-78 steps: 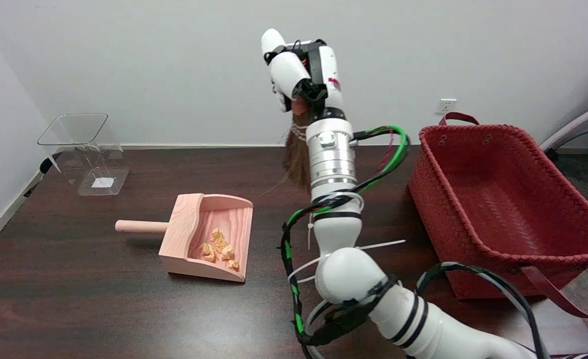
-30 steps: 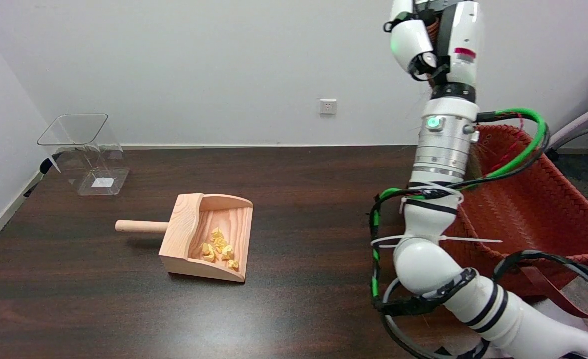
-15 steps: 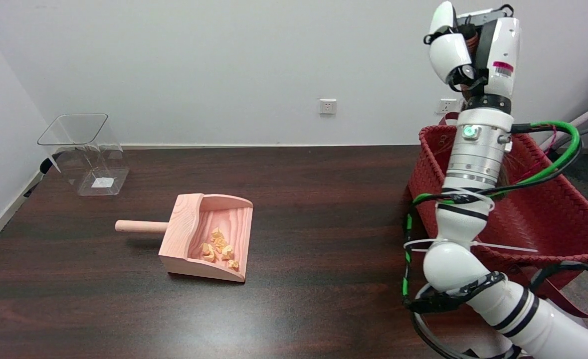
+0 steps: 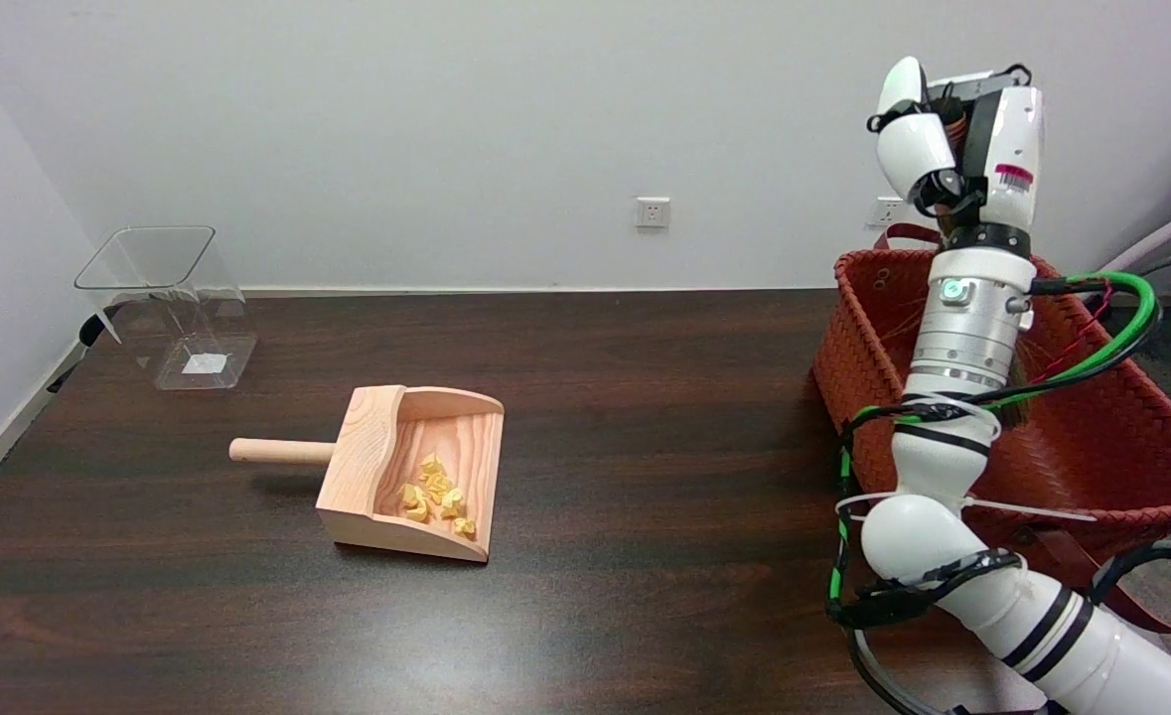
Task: Place the broom into the brown storage basket.
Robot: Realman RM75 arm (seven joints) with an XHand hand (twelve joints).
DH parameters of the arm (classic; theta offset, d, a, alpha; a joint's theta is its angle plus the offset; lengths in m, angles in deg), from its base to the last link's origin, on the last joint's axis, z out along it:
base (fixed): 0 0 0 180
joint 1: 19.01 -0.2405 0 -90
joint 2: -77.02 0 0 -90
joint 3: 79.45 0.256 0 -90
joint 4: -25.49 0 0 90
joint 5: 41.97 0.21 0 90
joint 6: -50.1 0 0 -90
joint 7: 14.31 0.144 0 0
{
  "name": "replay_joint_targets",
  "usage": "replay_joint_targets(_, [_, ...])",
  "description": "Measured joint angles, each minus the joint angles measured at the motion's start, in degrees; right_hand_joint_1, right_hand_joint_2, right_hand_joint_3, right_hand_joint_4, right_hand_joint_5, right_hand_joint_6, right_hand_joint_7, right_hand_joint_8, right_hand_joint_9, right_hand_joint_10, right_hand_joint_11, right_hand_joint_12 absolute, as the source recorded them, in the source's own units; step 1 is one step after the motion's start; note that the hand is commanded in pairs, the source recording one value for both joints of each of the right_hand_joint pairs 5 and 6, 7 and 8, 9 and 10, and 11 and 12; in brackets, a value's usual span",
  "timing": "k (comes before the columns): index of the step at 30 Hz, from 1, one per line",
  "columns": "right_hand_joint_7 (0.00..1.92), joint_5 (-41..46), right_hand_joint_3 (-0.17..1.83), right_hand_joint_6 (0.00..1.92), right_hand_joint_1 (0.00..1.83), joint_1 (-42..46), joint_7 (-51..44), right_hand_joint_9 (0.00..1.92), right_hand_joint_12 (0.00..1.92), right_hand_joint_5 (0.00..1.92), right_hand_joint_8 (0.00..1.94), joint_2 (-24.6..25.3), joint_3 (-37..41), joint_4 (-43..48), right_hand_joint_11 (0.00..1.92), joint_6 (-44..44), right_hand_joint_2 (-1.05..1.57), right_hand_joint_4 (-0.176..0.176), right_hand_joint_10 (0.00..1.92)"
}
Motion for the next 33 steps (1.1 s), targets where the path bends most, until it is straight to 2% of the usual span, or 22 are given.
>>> replay_joint_targets(9, [1.92,0.1,0.84,1.92,0.86,0.8,5.6,1.92,1.92,1.92,1.92,-0.4,0.1,-5.2,1.92,-0.1,1.57,0.0,1.92])
replay_joint_targets(22, [1.92,-0.1,0.74,1.92,0.84,0.3,13.7,1.92,1.92,1.92,1.92,-0.6,-2.8,-14.7,1.92,-1.7,1.57,0.0,1.92])
replay_joint_targets(33, [1.92,-0.5,0.73,1.92,0.83,-0.6,17.7,1.92,1.92,1.92,1.92,-0.4,-5.2,-20.8,1.92,-3.5,1.57,0.0,1.92])
